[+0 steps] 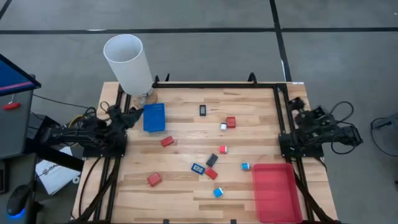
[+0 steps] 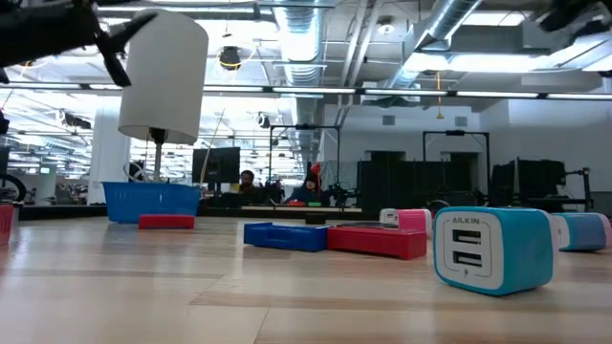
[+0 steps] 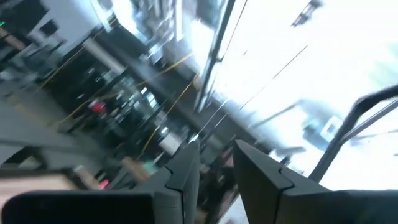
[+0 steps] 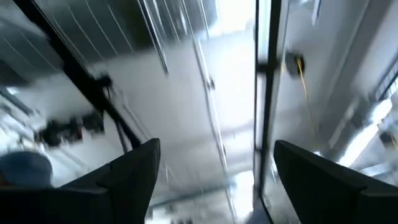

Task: Pick & Place Office items
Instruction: Put the bottom red charger adapter into the red bin

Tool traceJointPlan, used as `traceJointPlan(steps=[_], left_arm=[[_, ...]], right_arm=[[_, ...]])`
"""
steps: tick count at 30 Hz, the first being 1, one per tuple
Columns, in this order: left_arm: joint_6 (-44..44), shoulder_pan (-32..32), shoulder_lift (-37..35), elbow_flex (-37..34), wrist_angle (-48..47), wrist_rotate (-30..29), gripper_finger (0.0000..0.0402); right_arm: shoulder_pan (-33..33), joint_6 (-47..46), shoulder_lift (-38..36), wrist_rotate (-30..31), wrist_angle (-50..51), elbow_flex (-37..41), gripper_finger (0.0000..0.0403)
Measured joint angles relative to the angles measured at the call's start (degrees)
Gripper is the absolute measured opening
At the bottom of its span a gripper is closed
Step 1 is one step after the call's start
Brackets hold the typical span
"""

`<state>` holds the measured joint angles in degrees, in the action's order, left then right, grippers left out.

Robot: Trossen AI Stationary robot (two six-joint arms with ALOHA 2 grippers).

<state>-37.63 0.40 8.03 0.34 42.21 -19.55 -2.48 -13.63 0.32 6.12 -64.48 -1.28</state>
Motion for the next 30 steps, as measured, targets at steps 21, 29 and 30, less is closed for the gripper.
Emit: traceJointPlan(steps=[21,29,30], left_arm=[[-11.52,-0.07,10.99,1.81,7.18,-9.10,0.0096],[-9.78,-0.10,21.10,10.02,7.44,-5.65,0.0130],[-9.01,-0.11,21.83,10.83,7.42,-5.49,0.0134]], right_arm=[[-0.44,-9.73,0.15,10.82,-6.40,-0.35,0.0305],[-0.44,-9.14,0.48,17.01,2.66,-0.35,0.0305],[-0.44,-9.36,0.71,17.13,2.74,-0.36,0.0305]])
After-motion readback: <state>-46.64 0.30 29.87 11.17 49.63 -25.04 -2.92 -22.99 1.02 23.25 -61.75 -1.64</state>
